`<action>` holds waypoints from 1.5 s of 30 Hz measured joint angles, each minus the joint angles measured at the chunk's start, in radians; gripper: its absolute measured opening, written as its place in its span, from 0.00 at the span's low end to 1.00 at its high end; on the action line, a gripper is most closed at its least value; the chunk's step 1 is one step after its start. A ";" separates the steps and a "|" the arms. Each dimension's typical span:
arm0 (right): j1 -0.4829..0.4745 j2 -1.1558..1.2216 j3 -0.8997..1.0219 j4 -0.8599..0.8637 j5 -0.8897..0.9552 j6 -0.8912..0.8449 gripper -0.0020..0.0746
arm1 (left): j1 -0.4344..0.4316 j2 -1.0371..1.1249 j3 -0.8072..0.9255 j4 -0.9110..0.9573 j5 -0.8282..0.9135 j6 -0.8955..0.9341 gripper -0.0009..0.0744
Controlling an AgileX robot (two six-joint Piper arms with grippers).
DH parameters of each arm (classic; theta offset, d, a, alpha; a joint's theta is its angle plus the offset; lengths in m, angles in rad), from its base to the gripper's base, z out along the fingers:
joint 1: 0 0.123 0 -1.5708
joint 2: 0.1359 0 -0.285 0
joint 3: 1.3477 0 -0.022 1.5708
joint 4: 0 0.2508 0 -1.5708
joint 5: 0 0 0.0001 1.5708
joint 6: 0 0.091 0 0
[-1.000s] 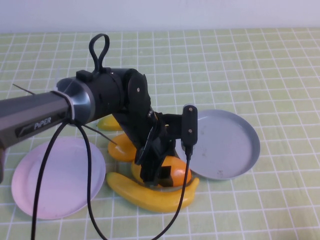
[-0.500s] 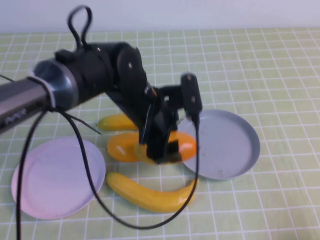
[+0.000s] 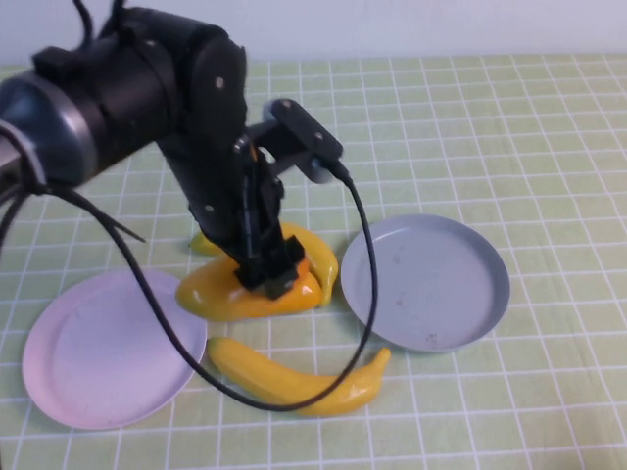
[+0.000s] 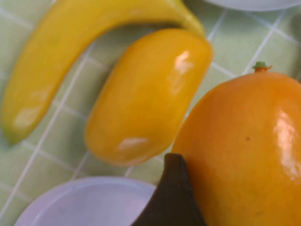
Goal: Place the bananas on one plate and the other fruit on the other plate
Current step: Put one type of fruit in the left plate
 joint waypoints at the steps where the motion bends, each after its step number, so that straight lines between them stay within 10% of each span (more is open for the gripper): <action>1: 0.000 0.000 0.000 0.000 0.000 0.000 0.01 | 0.012 -0.015 0.002 0.009 0.002 -0.020 0.70; 18: 0.000 0.000 0.000 0.000 0.000 0.000 0.01 | 0.372 -0.157 0.421 0.068 -0.285 -0.303 0.70; 40: 0.000 0.000 0.000 0.000 0.000 0.000 0.01 | 0.403 -0.116 0.449 0.161 -0.359 -0.365 0.86; 45: 0.000 0.000 0.000 0.000 0.000 0.000 0.01 | 0.344 -0.164 0.398 0.055 -0.351 -0.041 0.86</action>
